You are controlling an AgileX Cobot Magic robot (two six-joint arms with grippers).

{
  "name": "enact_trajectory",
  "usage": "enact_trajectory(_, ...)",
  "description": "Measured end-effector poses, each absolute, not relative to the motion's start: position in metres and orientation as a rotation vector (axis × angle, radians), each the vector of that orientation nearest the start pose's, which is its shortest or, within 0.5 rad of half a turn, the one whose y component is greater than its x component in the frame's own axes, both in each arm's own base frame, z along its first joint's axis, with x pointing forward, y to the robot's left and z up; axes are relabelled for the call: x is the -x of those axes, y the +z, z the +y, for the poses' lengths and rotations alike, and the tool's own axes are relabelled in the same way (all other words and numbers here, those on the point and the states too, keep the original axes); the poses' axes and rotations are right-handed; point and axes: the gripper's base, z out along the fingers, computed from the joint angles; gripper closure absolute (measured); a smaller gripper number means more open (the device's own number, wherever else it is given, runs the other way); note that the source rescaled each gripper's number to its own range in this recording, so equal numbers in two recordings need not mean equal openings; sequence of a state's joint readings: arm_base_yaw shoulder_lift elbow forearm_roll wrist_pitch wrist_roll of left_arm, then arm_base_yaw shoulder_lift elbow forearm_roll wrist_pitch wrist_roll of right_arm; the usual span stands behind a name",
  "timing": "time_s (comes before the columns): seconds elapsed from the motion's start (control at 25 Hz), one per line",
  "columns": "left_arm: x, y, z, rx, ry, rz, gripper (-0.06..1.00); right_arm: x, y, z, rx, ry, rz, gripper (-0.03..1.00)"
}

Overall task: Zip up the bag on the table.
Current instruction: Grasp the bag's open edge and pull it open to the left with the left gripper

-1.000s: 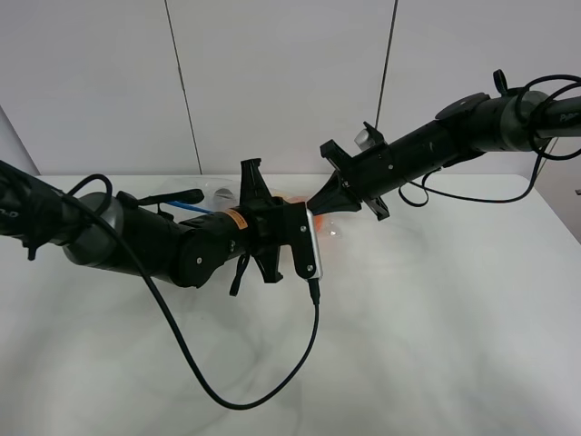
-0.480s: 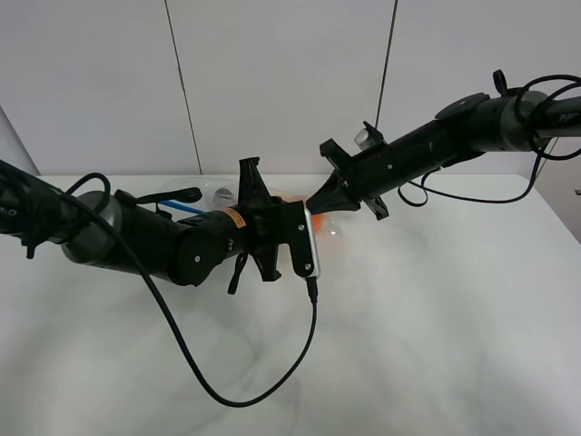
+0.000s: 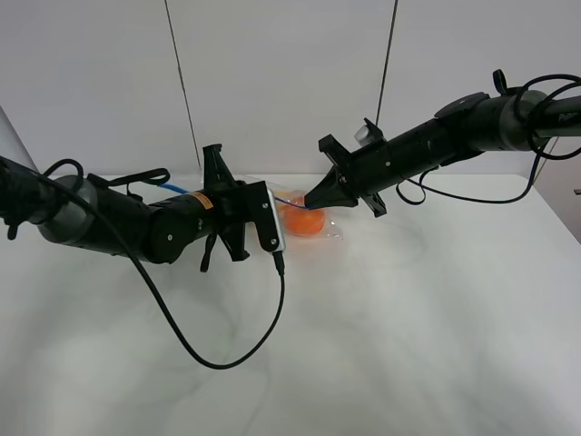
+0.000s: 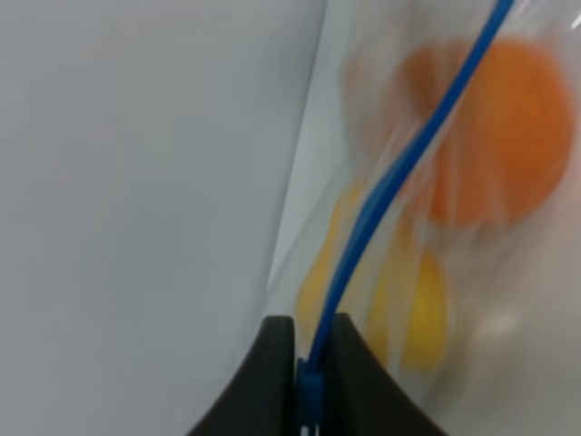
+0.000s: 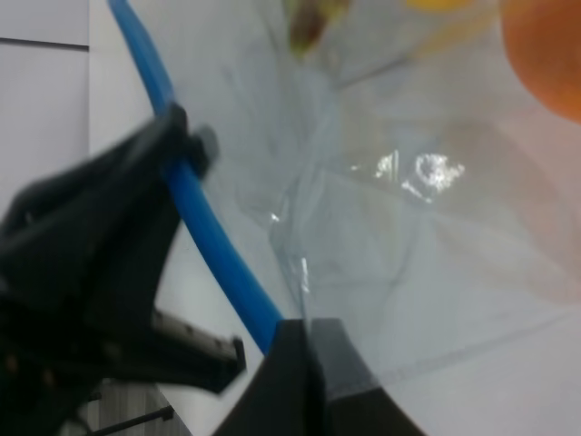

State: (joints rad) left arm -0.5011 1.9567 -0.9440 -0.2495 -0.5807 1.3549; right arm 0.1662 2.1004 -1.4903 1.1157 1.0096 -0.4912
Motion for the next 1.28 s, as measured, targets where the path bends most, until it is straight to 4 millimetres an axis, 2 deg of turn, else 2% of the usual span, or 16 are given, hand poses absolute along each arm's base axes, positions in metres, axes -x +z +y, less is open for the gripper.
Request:
enact_trajectory(0.4,-0.376,0.154,-0.124,-1.279,0.683,1.477,0.94,-0.412,0.188,0.139,0.043,1.327,2.649,0.97)
enact_trajectory(0.88,-0.393,0.156,-0.056,-1.201,0.819,1.549,0.94,-0.411,0.188,0.140,0.056,1.337,2.657,0.97)
enact_trajectory(1.04,-0.394,0.156,-0.044,-1.188,0.840,1.562,0.94,-0.410,0.188,0.140,0.057,1.340,2.657,0.97)
enact_trajectory(1.28,-0.395,0.156,-0.041,-1.192,0.846,1.561,0.94,-0.409,0.188,0.143,0.063,1.346,2.656,0.97)
